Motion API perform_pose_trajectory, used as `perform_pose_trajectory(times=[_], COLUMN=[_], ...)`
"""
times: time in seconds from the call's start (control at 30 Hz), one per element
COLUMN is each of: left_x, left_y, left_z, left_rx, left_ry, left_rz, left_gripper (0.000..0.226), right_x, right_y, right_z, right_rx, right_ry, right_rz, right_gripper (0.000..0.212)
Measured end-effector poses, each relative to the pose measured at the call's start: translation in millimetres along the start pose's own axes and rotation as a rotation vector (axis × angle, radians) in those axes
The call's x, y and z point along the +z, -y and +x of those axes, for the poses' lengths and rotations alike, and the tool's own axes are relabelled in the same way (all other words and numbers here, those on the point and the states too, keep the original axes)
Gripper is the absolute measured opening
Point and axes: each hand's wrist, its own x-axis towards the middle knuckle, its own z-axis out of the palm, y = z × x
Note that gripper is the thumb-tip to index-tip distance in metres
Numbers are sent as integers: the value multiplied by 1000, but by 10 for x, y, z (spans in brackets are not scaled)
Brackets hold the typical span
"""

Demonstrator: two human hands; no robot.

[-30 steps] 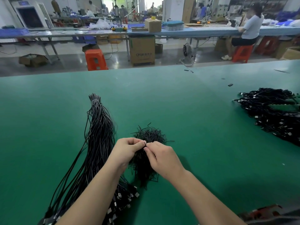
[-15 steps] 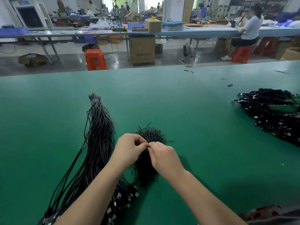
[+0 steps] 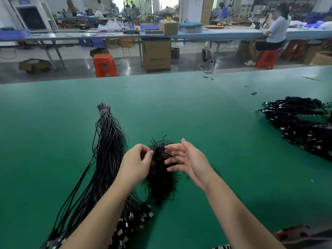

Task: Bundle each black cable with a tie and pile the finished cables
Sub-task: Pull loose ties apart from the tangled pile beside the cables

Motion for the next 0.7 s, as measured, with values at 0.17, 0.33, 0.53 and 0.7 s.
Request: perform_pose_trajectory(times=[0.17, 0.33, 0.53, 0.7], left_x=[16, 53, 64, 68], left_y=[-97, -116, -76, -12], left_z=[-49, -69, -162, -140], left_rx=[-170, 91, 570, 562], left_ry=[129, 84, -34, -55], left_rz=[-379, -30, 383, 241], left_gripper=[14, 12, 9, 11], right_x=[78, 140, 151, 89], right_y=[-91, -74, -60, -75], right_z=[14, 69, 53, 47], right_rx=[-263, -252, -105, -10], right_ry=[5, -195, -152, 17], right_rz=[-447, -436, -271, -22], right_gripper=[8, 19, 7, 13])
